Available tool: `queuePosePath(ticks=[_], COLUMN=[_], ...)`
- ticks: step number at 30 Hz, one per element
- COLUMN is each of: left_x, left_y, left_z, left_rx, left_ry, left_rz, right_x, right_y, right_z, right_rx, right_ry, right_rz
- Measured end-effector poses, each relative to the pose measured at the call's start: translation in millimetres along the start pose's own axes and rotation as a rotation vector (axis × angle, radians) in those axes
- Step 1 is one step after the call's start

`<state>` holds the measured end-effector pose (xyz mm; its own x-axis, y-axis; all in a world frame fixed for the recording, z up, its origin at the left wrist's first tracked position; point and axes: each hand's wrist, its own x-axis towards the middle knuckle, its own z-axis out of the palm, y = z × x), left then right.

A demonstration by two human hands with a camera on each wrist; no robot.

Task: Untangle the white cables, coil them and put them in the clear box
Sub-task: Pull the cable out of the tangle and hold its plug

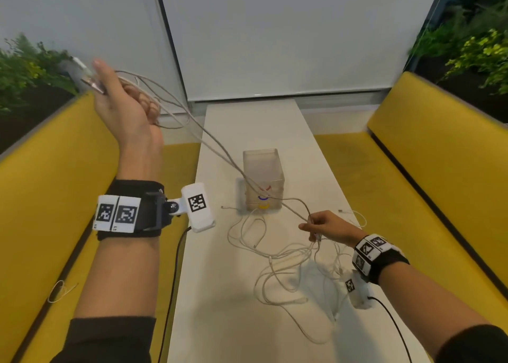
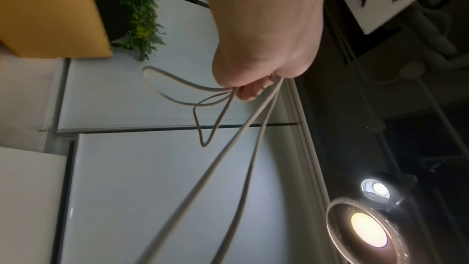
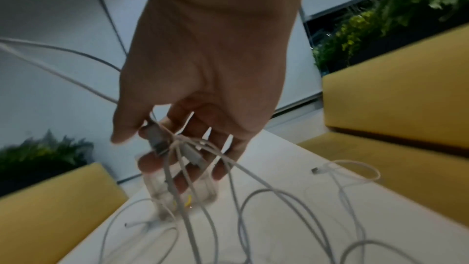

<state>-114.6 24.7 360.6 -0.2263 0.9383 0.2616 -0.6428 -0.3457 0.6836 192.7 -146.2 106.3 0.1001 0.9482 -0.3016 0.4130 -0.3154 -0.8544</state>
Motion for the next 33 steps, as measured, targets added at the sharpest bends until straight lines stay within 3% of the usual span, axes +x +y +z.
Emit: queuePosePath(ticks=[5,8,11,14,16,18,20,22,23,26,30,33], left_x=[5,15,11,-15,-32,-43,-47,-45,-43,-37,-44,-54], left_y=[-2,8,8,-8,-18,-23,-20,-14,-13,-22,-63,-106], left_z=[-9,-13,-12,-3,0,-3,-6,-9,-9,-14,-33,-57], left_rx=[0.059,0.006,0.077,0.281,0.386,0.406,0.352,0.350,0.387,0.482,0.582,0.517], left_ry=[0.019,0.061,-0.057,-0.369,-0.677,-1.015,-1.342,-1.597,-1.646,-1.495,-1.157,-0.892], left_rz=[0.017,0.015,-0.024,-0.115,-0.218,-0.433,-0.647,-0.721,-0.713,-0.721,-0.818,-0.948], right_x=[5,2,3,9,11,5,-2,-5,-4,7,35,61], right_y=[-4,4,7,-11,-21,-31,-39,-42,-44,-45,-32,-18], right_z=[-4,-6,-1,1,-1,-3,-9,-16,-19,-19,8,48], right_rx=[-0.065,-0.148,-0.236,-0.255,-0.339,-0.431,-0.392,-0.458,-0.553,-0.733,-0.698,-0.730], right_ry=[0.112,0.094,0.094,0.044,-0.202,-0.582,-0.790,-0.744,-0.697,-0.502,-0.107,-0.092], right_rz=[-0.071,-0.056,-0.068,-0.056,0.067,0.253,0.421,0.468,0.470,0.413,0.087,-0.003])
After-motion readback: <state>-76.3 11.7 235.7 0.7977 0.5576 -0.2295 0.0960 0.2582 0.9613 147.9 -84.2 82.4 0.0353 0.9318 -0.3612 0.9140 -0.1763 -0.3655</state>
